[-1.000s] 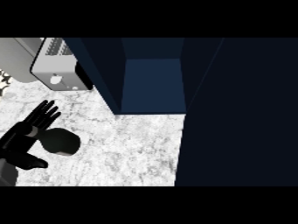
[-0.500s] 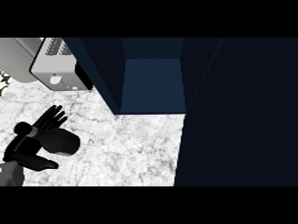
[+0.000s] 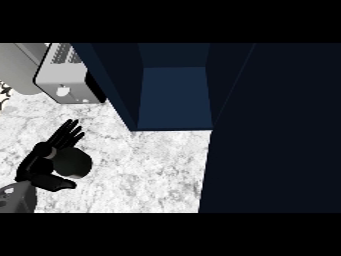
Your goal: Pick up the wine, place it into the cabinet and close the cabinet
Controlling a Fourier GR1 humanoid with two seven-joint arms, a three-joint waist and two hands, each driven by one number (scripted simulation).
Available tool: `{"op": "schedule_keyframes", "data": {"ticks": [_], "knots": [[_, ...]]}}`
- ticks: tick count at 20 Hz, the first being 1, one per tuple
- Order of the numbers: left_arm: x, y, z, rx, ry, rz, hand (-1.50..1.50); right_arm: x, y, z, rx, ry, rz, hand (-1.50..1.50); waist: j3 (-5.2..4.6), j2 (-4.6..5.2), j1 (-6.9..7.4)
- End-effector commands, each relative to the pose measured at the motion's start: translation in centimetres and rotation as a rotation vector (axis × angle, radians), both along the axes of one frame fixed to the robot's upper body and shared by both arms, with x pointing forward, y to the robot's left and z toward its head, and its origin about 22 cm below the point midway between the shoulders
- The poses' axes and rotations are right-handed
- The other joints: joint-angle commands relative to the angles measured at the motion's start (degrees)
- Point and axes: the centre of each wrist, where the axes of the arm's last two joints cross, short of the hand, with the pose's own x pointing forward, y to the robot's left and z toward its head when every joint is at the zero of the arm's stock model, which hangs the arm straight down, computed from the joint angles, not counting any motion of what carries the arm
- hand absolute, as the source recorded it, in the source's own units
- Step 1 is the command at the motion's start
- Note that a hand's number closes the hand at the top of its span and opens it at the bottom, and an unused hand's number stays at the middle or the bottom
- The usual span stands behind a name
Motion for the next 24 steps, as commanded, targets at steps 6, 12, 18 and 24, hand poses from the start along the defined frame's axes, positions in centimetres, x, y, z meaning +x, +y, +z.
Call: {"op": "schedule_keyframes", "data": {"ticks": [6, 12, 18, 24], "knots": [[0.7, -2.9, -0.7, -0.177, -0.099, -0.194, 1.5, -1.9, -0.6, 0.6, 0.015, -0.02, 0.021, -1.5, 0.01, -0.09, -0.2], [0.4, -2.2, 1.0, -0.042, -0.218, -0.257, 1.5, -1.8, -0.6, -0.1, 0.053, -0.018, 0.015, -1.5, -0.03, -0.1, -0.09], [-2.2, -1.6, -0.7, 0.052, -0.262, 0.16, 1.5, -1.6, -0.2, -0.7, 0.023, -0.012, 0.006, -1.5, 0.12, -0.26, 1.03], [-3.2, -3.8, 0.0, 0.141, -0.378, 0.419, 1.5, -2.7, -1.2, 0.0, 0.019, -0.006, 0.017, -1.5, 0.22, -0.55, 1.43]]}}
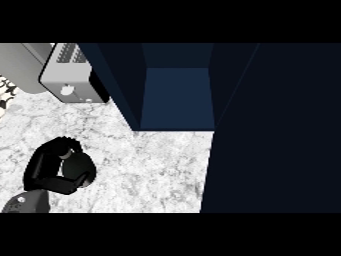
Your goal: Pick up the wine, place it into the cabinet and close the cabinet
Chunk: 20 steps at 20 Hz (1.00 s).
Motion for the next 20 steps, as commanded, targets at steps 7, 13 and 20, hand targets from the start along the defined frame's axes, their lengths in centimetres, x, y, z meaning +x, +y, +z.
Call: {"op": "schedule_keyframes", "data": {"ticks": [7, 13, 20], "knots": [[-0.5, -3.7, 4.4, -0.076, -0.172, 0.078, 1.5, -2.0, -0.4, 0.5, 0.024, -0.029, 0.022, -1.5, -0.05, 0.08, 0.17], [-0.7, -6.1, 8.6, -0.114, -0.157, -0.014, 1.5, -0.7, -0.6, 1.6, 0.04, -0.038, 0.027, -1.5, -0.07, 0.16, 0.23], [-1.0, -10.1, 13.7, -0.08, -0.172, -0.028, 1.5, -1.3, -0.9, 0.2, 0.038, -0.01, 0.041, -1.5, -0.06, 0.22, -0.15]]}}
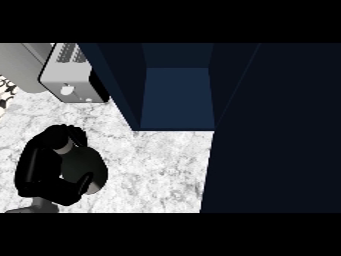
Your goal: Pick up the wine, place it into the cabinet and close the cabinet
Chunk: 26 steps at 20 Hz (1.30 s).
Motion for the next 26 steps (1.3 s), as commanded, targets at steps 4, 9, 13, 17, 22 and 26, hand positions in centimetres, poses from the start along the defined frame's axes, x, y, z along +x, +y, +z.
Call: {"op": "schedule_keyframes", "data": {"ticks": [4, 9, 13, 17, 22, 26], "knots": [[-0.4, -5.0, 4.9, 0.001, 0.019, -0.077, 1.5, -2.5, 0.1, 0.8, 0.047, -0.025, 0.036, -1.5, -0.02, 0.01, -0.25], [0.4, -10.0, 7.1, -0.025, -0.001, -0.113, 1.5, -3.4, -1.2, 1.0, 0.04, -0.021, 0.043, -1.5, 0.02, 0.03, -0.93], [0.0, -11.6, 9.8, -0.041, 0.021, -0.137, 1.5, -2.5, -1.3, 0.8, 0.031, -0.034, 0.044, -1.5, 0.01, 0.05, -0.48], [2.2, -13.5, 9.0, -0.062, 0.015, -0.113, 1.5, -2.2, -1.1, 1.1, 0.028, -0.024, 0.061, -1.5, -0.03, 0.17, -0.53], [2.8, -17.0, 11.7, -0.03, 0.016, -0.087, 1.5, -1.4, -0.5, 0.2, 0.059, -0.025, 0.039, -1.5, -0.01, 0.17, -0.67], [1.9, -18.9, 10.4, -0.01, 0.011, -0.045, 1.5, -1.6, -0.8, -0.6, 0.029, -0.015, 0.034, -1.5, -0.01, 0.14, -0.64]]}}
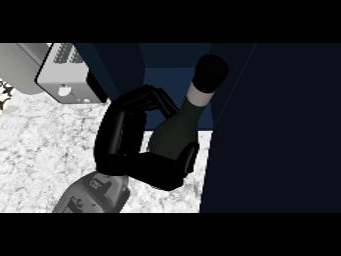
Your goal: Pick up the wine, place it into the cabinet and close the cabinet
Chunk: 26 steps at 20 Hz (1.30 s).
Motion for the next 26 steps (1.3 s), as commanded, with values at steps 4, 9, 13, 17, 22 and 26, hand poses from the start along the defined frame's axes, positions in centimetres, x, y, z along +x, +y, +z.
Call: {"op": "schedule_keyframes", "data": {"ticks": [4, 9, 13, 17, 22, 26], "knots": [[1.5, -2.1, -0.7, 0.009, 0.018, 0.052, 1.5, -2.0, -0.9, -0.4, 0.03, -0.035, 0.032, -1.5, 0.01, 0.03, -0.06], [1.8, -3.1, -0.5, 0.056, -0.022, 0.078, 1.5, -2.6, -0.6, 0.5, 0.039, -0.022, 0.052, -1.5, 0.0, -0.03, 0.08], [5.4, -2.5, 0.5, 0.035, -0.006, 0.107, 1.5, -3.3, -0.2, 1.2, 0.03, -0.034, 0.069, -1.5, -0.02, 0.05, -0.43], [4.2, -4.6, -2.3, 0.015, 0.011, 0.116, 1.5, -0.9, -0.1, 1.0, 0.013, -0.039, 0.044, -1.5, -0.03, 0.12, -0.26], [4.8, -2.6, -3.5, -0.032, 0.031, 0.138, 1.5, -4.2, -1.2, 1.9, 0.01, -0.034, 0.061, -1.5, -0.01, 0.02, -0.48], [4.3, -1.5, -4.6, 0.019, 0.024, 0.119, 1.5, -2.7, -0.9, 1.7, 0.027, -0.027, 0.037, -1.5, -0.02, -0.05, 0.27]]}}
